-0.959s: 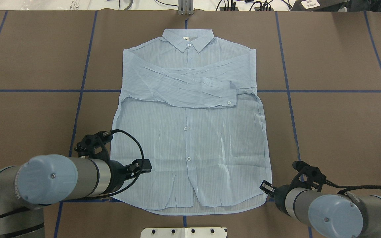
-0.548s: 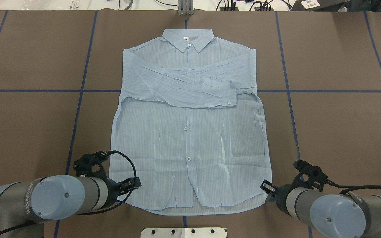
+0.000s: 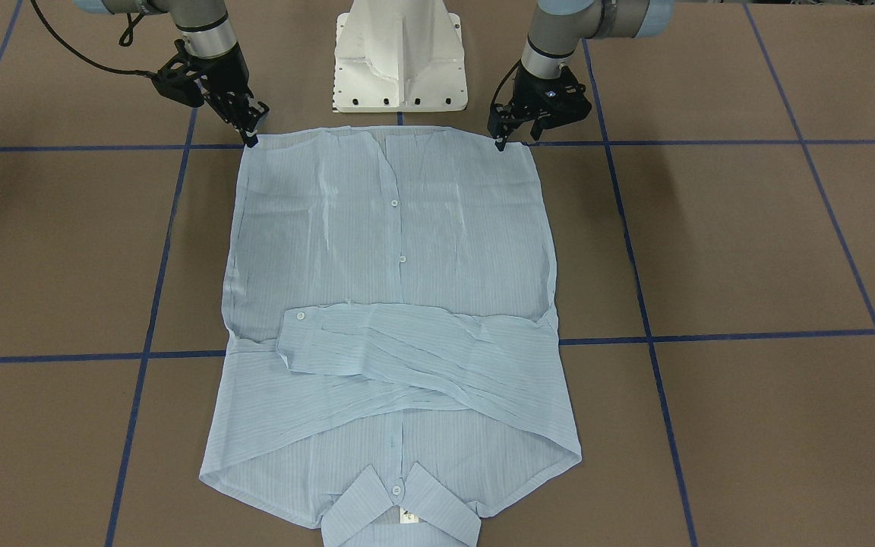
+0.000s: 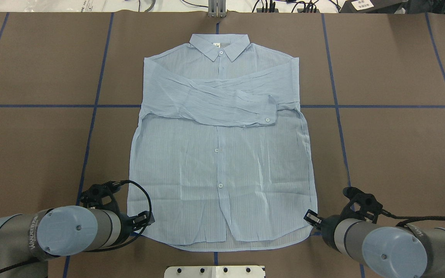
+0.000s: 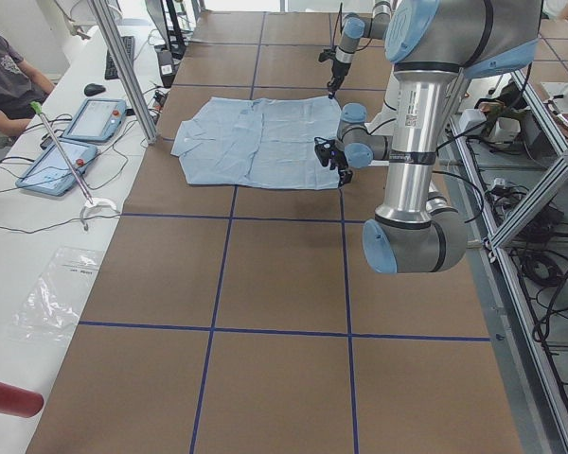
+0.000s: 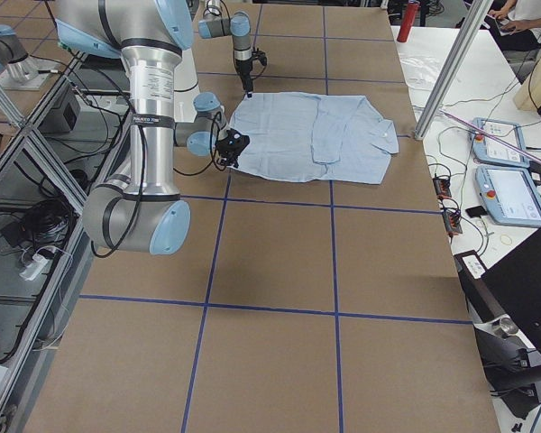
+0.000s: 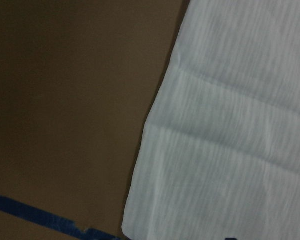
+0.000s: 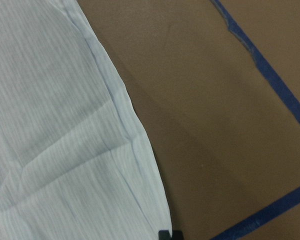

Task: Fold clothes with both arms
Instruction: 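Move the left gripper to the hem corner and grasp both hem corners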

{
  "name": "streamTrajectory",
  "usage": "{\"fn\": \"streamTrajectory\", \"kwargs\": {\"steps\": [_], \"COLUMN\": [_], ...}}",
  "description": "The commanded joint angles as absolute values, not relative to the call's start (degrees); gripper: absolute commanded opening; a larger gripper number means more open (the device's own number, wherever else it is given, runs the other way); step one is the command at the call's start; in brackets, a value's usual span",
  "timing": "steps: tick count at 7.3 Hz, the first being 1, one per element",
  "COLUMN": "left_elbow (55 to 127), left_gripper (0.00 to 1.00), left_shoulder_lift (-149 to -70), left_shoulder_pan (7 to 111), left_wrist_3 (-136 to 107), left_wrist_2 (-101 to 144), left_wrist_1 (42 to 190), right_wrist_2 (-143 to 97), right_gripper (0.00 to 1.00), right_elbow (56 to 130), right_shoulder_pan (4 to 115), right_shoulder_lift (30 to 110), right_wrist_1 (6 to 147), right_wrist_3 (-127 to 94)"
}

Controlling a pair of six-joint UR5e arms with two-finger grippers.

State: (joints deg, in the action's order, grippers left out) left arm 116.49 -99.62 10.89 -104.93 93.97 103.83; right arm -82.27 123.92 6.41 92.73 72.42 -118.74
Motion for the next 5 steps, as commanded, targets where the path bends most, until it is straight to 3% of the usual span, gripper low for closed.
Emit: {"fn": "streamTrajectory", "kwargs": {"steps": [1, 3, 4, 5], "left_elbow": [116.02, 115.05, 115.05, 115.05], "left_gripper": [0.79, 0.75, 0.64, 0.44], "left_shoulder_lift": [-99.67, -99.84, -99.67, -99.75], "left_shoulder_pan": [10.72, 10.63, 10.72, 10.64], "left_wrist_3": [-105.03, -104.94, -105.29, -106.51], "left_wrist_2": [93.96, 93.96, 93.96, 93.96], "left_wrist_1": [103.45, 103.45, 103.45, 103.53], "right_wrist_2": [-82.27, -82.27, -82.27, -82.27], "right_gripper": [0.0, 0.0, 0.0, 0.0], "right_elbow": [123.93, 123.93, 124.01, 123.93], "right_shoulder_pan": [6.42, 6.42, 6.33, 6.33], "right_shoulder_lift": [92.72, 92.81, 92.81, 92.73], "right_wrist_1": [72.42, 72.42, 72.42, 72.42], "right_wrist_3": [-118.74, -118.74, -118.74, -118.74]}}
